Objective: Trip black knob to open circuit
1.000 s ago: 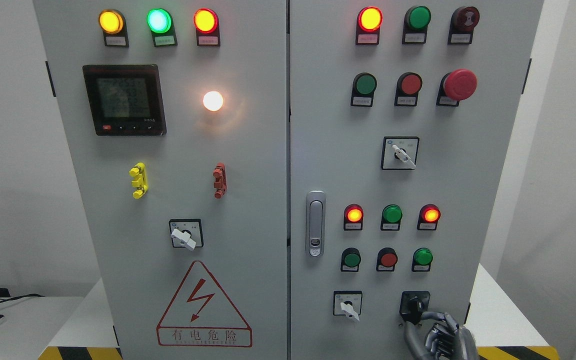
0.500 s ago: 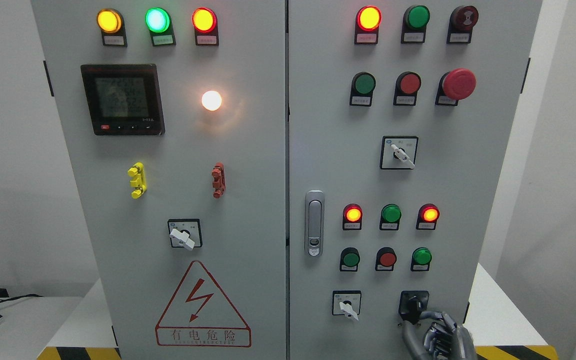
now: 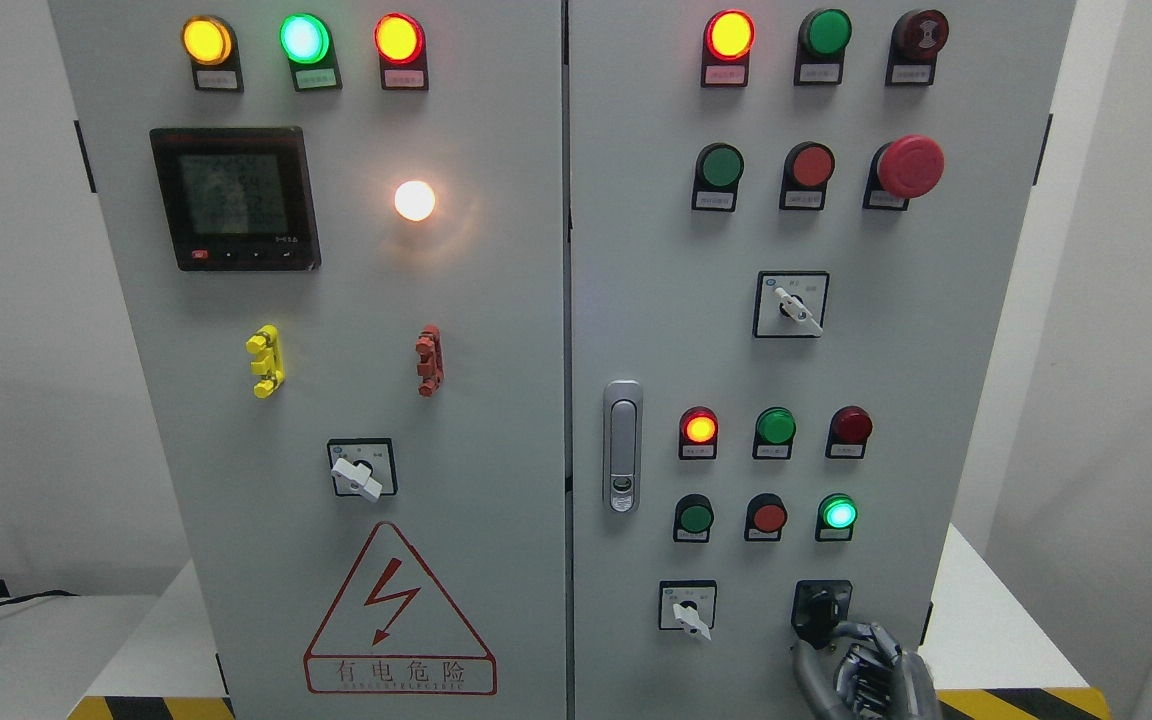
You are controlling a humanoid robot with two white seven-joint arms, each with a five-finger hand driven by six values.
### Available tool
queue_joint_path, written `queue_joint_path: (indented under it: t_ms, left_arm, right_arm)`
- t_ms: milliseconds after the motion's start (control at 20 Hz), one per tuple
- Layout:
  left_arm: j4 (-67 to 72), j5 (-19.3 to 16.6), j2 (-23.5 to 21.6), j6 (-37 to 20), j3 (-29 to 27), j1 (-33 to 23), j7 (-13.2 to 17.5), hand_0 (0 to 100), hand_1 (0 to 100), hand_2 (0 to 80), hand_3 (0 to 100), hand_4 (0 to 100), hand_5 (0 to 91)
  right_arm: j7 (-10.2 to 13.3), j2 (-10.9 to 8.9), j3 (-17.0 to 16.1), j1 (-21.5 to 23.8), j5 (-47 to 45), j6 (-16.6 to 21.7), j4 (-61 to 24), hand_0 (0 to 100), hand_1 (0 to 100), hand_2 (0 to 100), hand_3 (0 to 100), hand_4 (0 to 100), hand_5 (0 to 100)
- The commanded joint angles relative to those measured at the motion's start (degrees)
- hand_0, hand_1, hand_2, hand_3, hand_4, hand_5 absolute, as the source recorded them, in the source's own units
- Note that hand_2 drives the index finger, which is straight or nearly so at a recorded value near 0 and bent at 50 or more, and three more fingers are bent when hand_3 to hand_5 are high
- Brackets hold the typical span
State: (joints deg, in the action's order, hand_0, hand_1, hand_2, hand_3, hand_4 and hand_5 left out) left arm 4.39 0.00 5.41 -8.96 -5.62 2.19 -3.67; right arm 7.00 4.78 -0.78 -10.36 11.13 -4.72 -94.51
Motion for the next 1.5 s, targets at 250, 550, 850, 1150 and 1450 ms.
queue_joint_path:
  t_ms: [250,550,850,1150,1450]
  left_arm:
    - [0.0,0.3,-0.1,0.0,0.0,0.0,0.0,12,39,0.0,0,0,0.0]
    - [0.0,0.3,0.0,0.0,0.0,0.0,0.0,12,39,0.0,0,0,0.0]
    - [0.0,0.3,0.0,0.0,0.0,0.0,0.0,12,39,0.0,0,0,0.0]
    - [0.0,0.3,0.0,0.0,0.0,0.0,0.0,12,39,0.0,0,0,0.0]
    - [0.0,0.3,0.0,0.0,0.0,0.0,0.0,12,39,0.0,0,0,0.0]
  right_arm:
    - [0.3,0.05,0.0,-0.5,-0.4,0.1,-0.1,38,73,49,95,100,100]
    - [0.3,0.05,0.3,-0.5,-0.4,0.1,-0.1,38,73,49,94,100,100]
    - [0.3,0.05,0.5,-0.5,-0.5,0.1,-0.1,39,73,48,94,100,100]
    - [0.3,0.05,0.8,-0.4,-0.5,0.1,-0.1,39,73,48,94,100,100]
    - [0.3,0.05,1.0,-0.4,-0.5,0.2,-0.1,39,73,48,94,100,100]
